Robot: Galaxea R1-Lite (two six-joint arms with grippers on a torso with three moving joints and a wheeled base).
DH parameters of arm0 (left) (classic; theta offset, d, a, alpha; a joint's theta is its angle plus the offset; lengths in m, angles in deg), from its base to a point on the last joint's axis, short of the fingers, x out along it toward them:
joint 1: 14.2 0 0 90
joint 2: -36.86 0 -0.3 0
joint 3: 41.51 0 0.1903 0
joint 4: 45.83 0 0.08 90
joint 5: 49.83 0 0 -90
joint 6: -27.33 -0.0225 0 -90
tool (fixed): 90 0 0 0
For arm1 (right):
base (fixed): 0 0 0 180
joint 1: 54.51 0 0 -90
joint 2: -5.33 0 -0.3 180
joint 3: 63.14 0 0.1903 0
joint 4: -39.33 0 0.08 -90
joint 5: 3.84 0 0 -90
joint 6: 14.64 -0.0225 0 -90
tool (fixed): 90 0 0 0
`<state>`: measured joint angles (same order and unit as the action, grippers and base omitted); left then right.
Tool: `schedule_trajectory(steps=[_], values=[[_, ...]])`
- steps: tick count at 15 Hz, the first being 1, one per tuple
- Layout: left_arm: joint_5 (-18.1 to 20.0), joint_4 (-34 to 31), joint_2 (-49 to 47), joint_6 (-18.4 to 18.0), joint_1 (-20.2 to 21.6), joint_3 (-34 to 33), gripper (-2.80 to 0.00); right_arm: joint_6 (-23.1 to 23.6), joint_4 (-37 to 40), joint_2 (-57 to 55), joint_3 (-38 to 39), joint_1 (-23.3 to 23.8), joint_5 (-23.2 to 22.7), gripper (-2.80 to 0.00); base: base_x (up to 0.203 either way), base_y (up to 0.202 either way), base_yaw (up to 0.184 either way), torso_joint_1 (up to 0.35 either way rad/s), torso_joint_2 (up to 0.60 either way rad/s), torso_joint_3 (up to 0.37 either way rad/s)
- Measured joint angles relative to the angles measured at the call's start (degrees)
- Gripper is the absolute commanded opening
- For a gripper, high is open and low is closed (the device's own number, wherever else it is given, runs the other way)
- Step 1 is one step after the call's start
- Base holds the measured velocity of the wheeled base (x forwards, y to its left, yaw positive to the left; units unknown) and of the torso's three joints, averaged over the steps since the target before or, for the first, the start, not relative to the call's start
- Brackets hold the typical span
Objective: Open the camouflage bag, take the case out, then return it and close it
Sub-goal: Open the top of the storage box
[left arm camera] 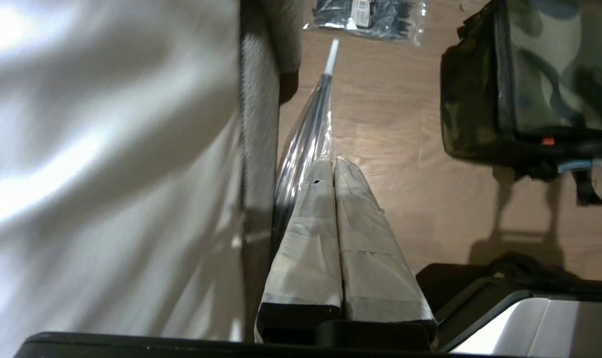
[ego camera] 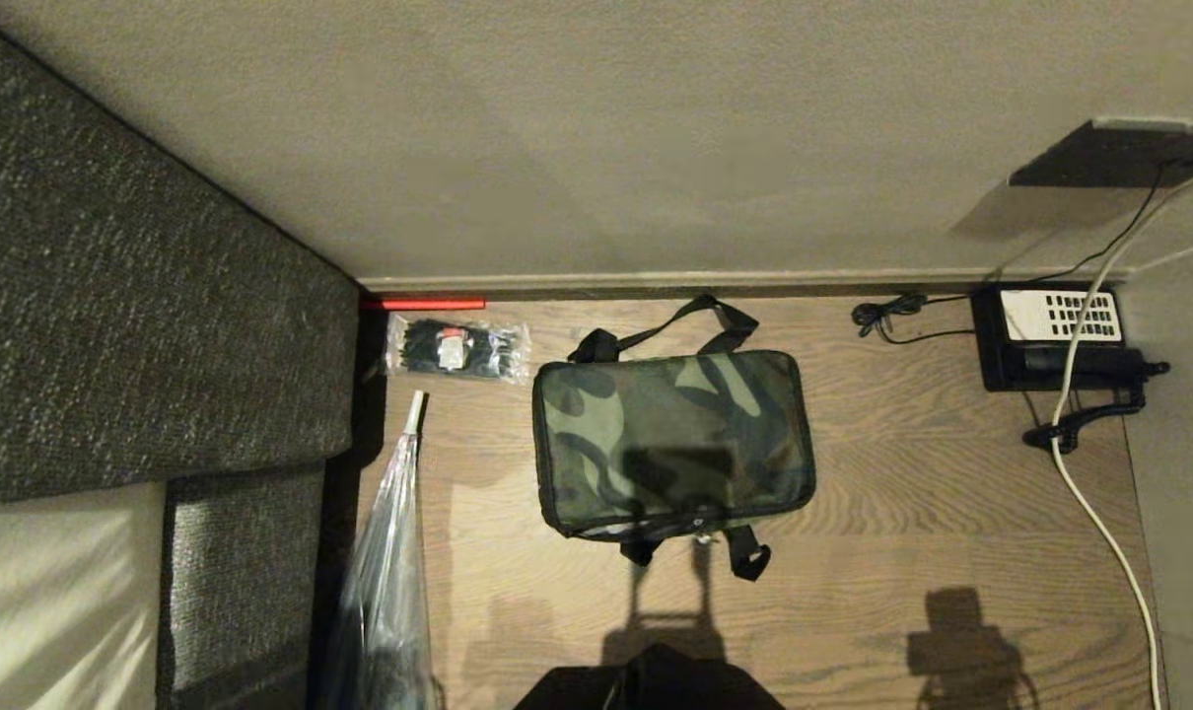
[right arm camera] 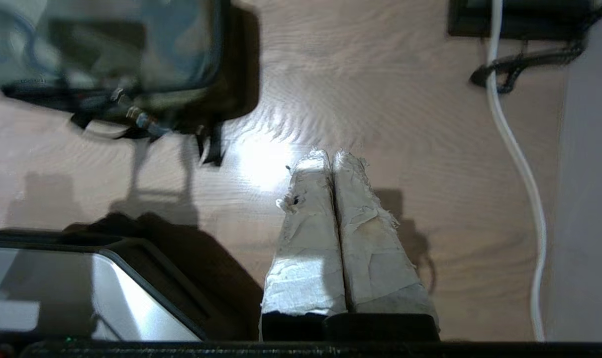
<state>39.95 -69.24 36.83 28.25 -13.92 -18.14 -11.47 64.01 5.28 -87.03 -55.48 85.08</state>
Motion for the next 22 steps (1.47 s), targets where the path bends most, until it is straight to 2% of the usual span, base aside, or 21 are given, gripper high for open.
schedule_trajectory(steps=[4,14,18,22], values=[[-0.02,-0.08,0.0,-0.08,-0.03,0.0,-2.8,0.0,0.01,0.02,0.0,-0.02,0.06,-2.8,-0.168,0.014,0.002,0.004,0.0,0.002],[0.0,-0.06,0.0,-0.18,-0.03,0.0,-2.8,0.02,0.01,0.02,0.0,0.02,0.04,-2.8,0.0,0.0,0.0,0.0,0.0,0.0],[0.0,-0.37,0.0,-0.41,0.0,0.0,-2.8,-0.02,0.0,0.05,0.0,-0.02,0.04,-2.8,-0.134,-0.126,-0.006,0.002,0.0,0.002],[0.0,-0.28,0.0,-0.44,-0.03,0.0,-2.8,-0.01,0.01,0.02,0.0,0.02,0.03,-2.8,-0.002,-0.014,-0.002,0.002,0.0,0.001]])
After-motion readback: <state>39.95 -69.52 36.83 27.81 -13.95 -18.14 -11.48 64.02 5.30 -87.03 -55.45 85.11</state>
